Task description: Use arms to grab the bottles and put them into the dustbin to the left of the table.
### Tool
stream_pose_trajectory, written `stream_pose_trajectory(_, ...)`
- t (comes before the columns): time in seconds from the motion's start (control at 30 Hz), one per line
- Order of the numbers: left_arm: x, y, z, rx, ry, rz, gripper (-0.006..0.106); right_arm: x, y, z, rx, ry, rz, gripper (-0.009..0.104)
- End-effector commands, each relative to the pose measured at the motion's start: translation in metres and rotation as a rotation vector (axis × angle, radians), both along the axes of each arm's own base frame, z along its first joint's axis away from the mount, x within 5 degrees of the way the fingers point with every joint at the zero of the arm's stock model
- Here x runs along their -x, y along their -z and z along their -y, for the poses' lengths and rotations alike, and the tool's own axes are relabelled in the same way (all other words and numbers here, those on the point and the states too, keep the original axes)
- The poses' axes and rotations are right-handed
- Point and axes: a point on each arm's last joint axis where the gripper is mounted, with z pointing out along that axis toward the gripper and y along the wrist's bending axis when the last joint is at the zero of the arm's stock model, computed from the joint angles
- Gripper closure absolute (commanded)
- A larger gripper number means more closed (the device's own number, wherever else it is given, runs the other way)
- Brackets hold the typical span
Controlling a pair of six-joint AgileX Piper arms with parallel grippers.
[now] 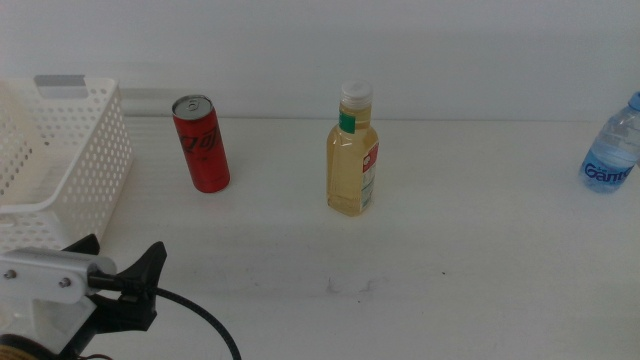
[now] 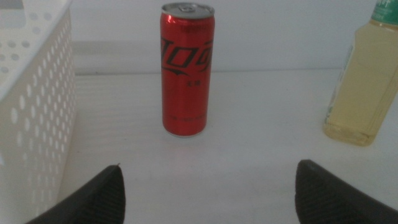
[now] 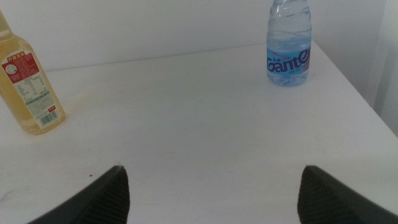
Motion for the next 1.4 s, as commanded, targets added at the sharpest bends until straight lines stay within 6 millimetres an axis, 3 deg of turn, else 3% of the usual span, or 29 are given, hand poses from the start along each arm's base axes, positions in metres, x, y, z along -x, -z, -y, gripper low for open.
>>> stream_pose_trajectory(0.0, 0.000, 0.000, 0.001, 0.016, 0.000, 0.014, 0.007, 0.000, 0.000, 0.000, 0.008, 0.005, 0.014, 0.009)
stream_pose_trajectory(0.2, 0.000, 0.000, 0.000, 0.016, -0.002, 0.014, 0.007, 0.000, 0.000, 0.000, 0.008, 0.005, 0.014, 0.009)
stream_pose_trajectory(0.3, -0.020, -0.006, 0.007, -0.056, 0.040, 0.013, 0.007, 0.000, 0.000, 0.000, 0.008, 0.005, 0.014, 0.009)
stream_pose_trajectory(0.43, -0.052, -0.010, 0.015, -0.027, 0.071, -0.088, 0.007, 0.000, 0.000, 0.000, 0.008, 0.005, 0.014, 0.009)
stream_pose_trajectory(0.67, -0.092, -0.010, 0.020, -0.044, 0.047, -0.098, 0.007, 0.000, 0.000, 0.000, 0.008, 0.005, 0.014, 0.009)
stream_pose_trajectory(1.13, -0.188, 0.043, 0.032, -0.036, 0.002, -0.067, 0.007, 0.000, 0.000, 0.000, 0.008, 0.005, 0.014, 0.009)
stream_pose_trajectory(1.37, -0.224, 0.063, 0.035, -0.022, -0.039, -0.047, 0.007, 0.000, 0.000, 0.000, 0.008, 0.005, 0.014, 0.009)
